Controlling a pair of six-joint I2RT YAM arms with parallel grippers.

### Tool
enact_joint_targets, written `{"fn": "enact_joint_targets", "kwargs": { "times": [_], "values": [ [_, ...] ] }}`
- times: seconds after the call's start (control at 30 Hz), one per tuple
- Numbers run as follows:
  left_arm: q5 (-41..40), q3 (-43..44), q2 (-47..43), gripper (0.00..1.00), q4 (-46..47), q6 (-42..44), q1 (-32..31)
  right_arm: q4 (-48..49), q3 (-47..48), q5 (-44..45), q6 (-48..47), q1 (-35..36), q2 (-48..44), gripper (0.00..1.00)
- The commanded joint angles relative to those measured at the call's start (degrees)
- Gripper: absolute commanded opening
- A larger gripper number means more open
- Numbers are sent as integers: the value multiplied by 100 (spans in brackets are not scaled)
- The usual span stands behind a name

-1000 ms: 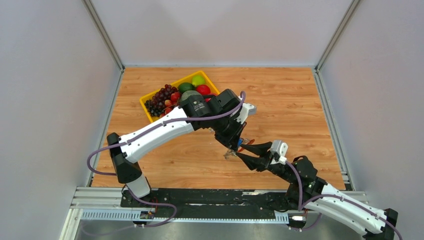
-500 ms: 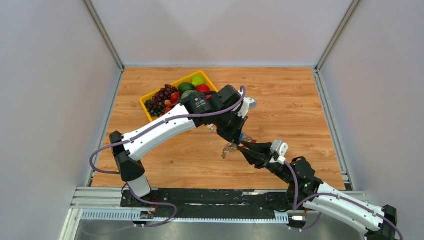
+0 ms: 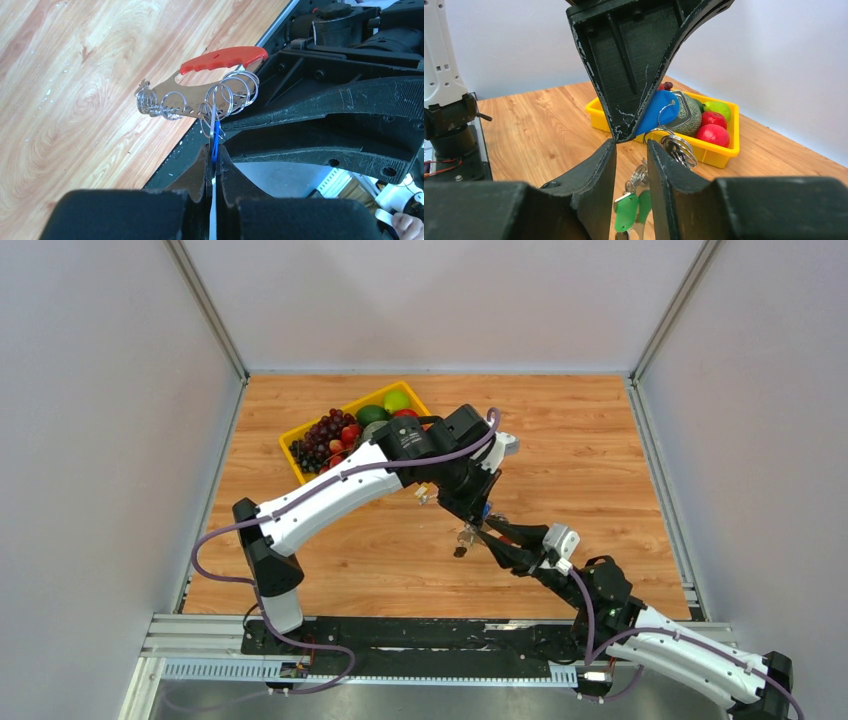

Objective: Remove the keys from the keyring

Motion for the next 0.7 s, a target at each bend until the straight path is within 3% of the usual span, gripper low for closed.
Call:
{"fn": "enact_joint_targets", "kwargs": {
  "times": [0.0,0.67],
  "values": [
    [192,615,150,0,-978,174,-136,-128,55,453,-383,-39,-104,35],
    [-113,394,-165,0,-1505,158,-136,126,-6,-1111,-555,-32,173,42]
  ]
}}
